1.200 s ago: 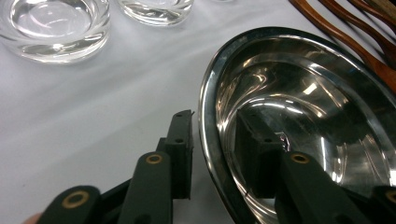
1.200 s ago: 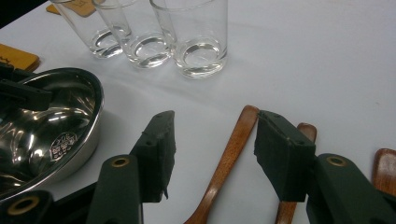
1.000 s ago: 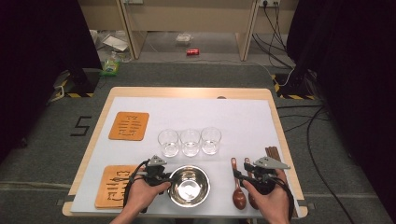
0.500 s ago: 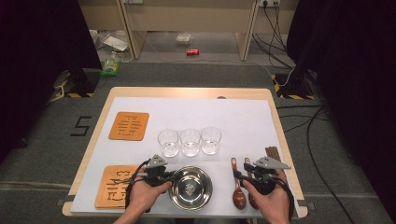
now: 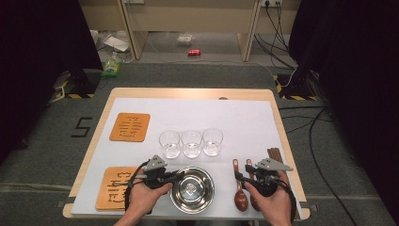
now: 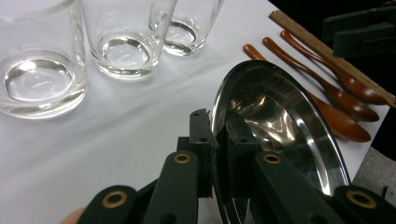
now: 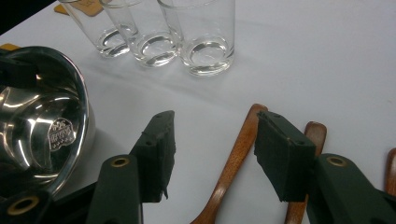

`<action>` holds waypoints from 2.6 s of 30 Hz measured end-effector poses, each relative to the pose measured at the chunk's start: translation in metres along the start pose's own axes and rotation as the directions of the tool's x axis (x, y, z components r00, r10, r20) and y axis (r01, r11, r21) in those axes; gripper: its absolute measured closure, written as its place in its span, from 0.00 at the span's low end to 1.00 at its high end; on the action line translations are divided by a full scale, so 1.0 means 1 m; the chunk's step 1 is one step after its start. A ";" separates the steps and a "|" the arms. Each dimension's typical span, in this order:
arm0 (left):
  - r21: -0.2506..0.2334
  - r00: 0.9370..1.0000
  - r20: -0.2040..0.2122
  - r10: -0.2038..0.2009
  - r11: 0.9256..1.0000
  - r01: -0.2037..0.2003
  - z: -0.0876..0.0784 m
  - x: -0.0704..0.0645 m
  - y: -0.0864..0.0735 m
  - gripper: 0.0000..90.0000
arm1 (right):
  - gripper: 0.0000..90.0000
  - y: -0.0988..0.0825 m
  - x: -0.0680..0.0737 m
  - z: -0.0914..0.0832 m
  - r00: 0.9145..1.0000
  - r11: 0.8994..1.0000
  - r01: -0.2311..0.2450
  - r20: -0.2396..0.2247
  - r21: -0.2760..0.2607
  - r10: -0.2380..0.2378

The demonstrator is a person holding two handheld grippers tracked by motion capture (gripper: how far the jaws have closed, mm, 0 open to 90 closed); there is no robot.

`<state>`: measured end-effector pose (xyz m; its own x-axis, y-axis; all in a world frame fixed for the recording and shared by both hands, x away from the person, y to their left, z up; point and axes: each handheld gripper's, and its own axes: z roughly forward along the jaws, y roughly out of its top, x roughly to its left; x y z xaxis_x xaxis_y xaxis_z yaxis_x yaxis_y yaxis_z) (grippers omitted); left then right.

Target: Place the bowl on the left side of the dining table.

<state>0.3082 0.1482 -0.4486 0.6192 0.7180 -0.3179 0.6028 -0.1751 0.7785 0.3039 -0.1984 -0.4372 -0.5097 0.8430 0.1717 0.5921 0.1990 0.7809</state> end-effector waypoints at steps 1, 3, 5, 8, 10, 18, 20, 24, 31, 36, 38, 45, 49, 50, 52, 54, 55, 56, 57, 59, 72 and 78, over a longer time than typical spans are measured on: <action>-0.004 1.000 0.000 -0.004 1.000 0.004 -0.002 0.000 0.001 0.92 | 0.53 0.000 0.000 0.000 1.000 1.000 0.000 0.000 -0.001 0.000; -0.011 1.000 0.004 -0.013 1.000 0.013 -0.004 0.001 0.004 0.92 | 0.53 0.000 0.000 0.000 1.000 1.000 -0.001 -0.002 0.000 0.001; -0.016 1.000 -0.002 -0.018 1.000 0.018 -0.006 0.002 0.006 0.92 | 0.53 0.000 0.000 0.001 1.000 1.000 0.000 0.000 0.004 0.000; -0.030 1.000 -0.004 -0.022 0.999 0.022 -0.010 0.003 0.011 0.92 | 0.53 -0.001 0.000 0.001 1.000 1.000 -0.001 -0.002 0.006 0.001; -0.037 1.000 -0.005 -0.024 0.999 0.024 -0.012 0.002 0.014 0.92 | 0.53 -0.001 0.001 0.001 1.000 1.000 0.000 -0.003 0.006 0.000; -0.065 1.000 -0.007 -0.024 0.998 0.023 -0.021 0.004 0.026 0.92 | 0.53 -0.002 0.002 0.003 1.000 1.000 0.001 -0.005 0.011 -0.001; -0.072 1.000 -0.009 -0.028 0.997 0.027 -0.023 0.004 0.028 0.92 | 0.53 -0.002 0.001 0.004 1.000 1.000 0.003 -0.004 0.010 -0.003; -0.080 0.999 -0.012 -0.031 0.996 0.030 -0.026 0.005 0.032 0.92 | 0.53 -0.002 0.003 0.004 1.000 1.000 0.005 -0.006 0.011 -0.005; -0.094 0.999 -0.023 -0.031 0.995 0.029 -0.031 0.009 0.041 0.92 | 0.53 -0.001 0.003 0.003 1.000 1.000 0.003 -0.007 0.008 -0.003; -0.102 0.999 -0.029 -0.037 0.994 0.034 -0.033 0.012 0.045 0.92 | 0.53 -0.001 0.002 0.003 1.000 1.000 -0.003 -0.008 0.009 0.003; -0.105 0.999 -0.033 -0.043 0.994 0.039 -0.034 0.013 0.046 0.92 | 0.53 -0.002 0.002 0.004 1.000 1.000 0.003 -0.008 0.011 -0.003; -0.118 0.997 -0.046 -0.059 0.992 0.053 -0.038 0.020 0.049 0.92 | 0.53 -0.002 0.004 0.004 1.000 1.000 0.006 -0.009 0.013 -0.006; -0.123 0.997 -0.055 -0.063 0.991 0.056 -0.040 0.023 0.052 0.92 | 0.53 -0.002 0.003 0.003 1.000 1.000 0.004 -0.006 0.009 -0.004; -0.125 0.996 -0.055 -0.066 0.990 0.058 -0.040 0.024 0.053 0.92 | 0.53 -0.002 0.003 0.003 1.000 1.000 0.003 -0.005 0.009 -0.003; -0.127 0.996 -0.058 -0.066 0.990 0.058 -0.040 0.025 0.055 0.92 | 0.53 -0.002 0.003 0.003 1.000 1.000 0.004 -0.006 0.010 -0.004; -0.130 0.996 -0.060 -0.071 0.990 0.063 -0.041 0.026 0.057 0.92 | 0.53 -0.002 0.003 0.004 1.000 1.000 0.005 -0.007 0.012 -0.005; -0.130 0.996 -0.062 -0.072 0.989 0.063 -0.041 0.027 0.058 0.92 | 0.53 -0.002 0.003 0.004 1.000 1.000 0.005 -0.007 0.013 -0.005; -0.133 0.995 -0.064 -0.075 0.989 0.066 -0.041 0.027 0.058 0.92 | 0.53 -0.002 0.003 0.004 1.000 1.000 0.004 -0.007 0.014 -0.004; -0.136 0.995 -0.065 -0.076 0.989 0.066 -0.041 0.028 0.059 0.92 | 0.53 -0.002 0.003 0.004 1.000 1.000 0.004 -0.008 0.014 -0.004; -0.139 0.994 -0.068 -0.083 0.988 0.073 -0.042 0.030 0.059 0.92 | 0.53 -0.002 0.003 0.004 1.000 1.000 0.005 -0.008 0.013 -0.005; -0.168 0.990 -0.087 -0.112 0.981 0.097 -0.052 0.042 0.064 0.92 | 0.53 -0.003 0.003 0.004 1.000 1.000 0.007 -0.007 0.016 -0.007; -0.182 0.987 -0.096 -0.125 0.978 0.106 -0.057 0.048 0.067 0.92 | 0.53 -0.003 0.004 0.004 1.000 1.000 0.004 -0.007 0.016 -0.004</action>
<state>0.3491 0.2094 -0.3810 0.4874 0.7959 -0.3591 0.5632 0.0278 0.8259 0.3029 -0.1940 -0.4411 -0.5160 0.8390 0.1727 0.5998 0.2100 0.7721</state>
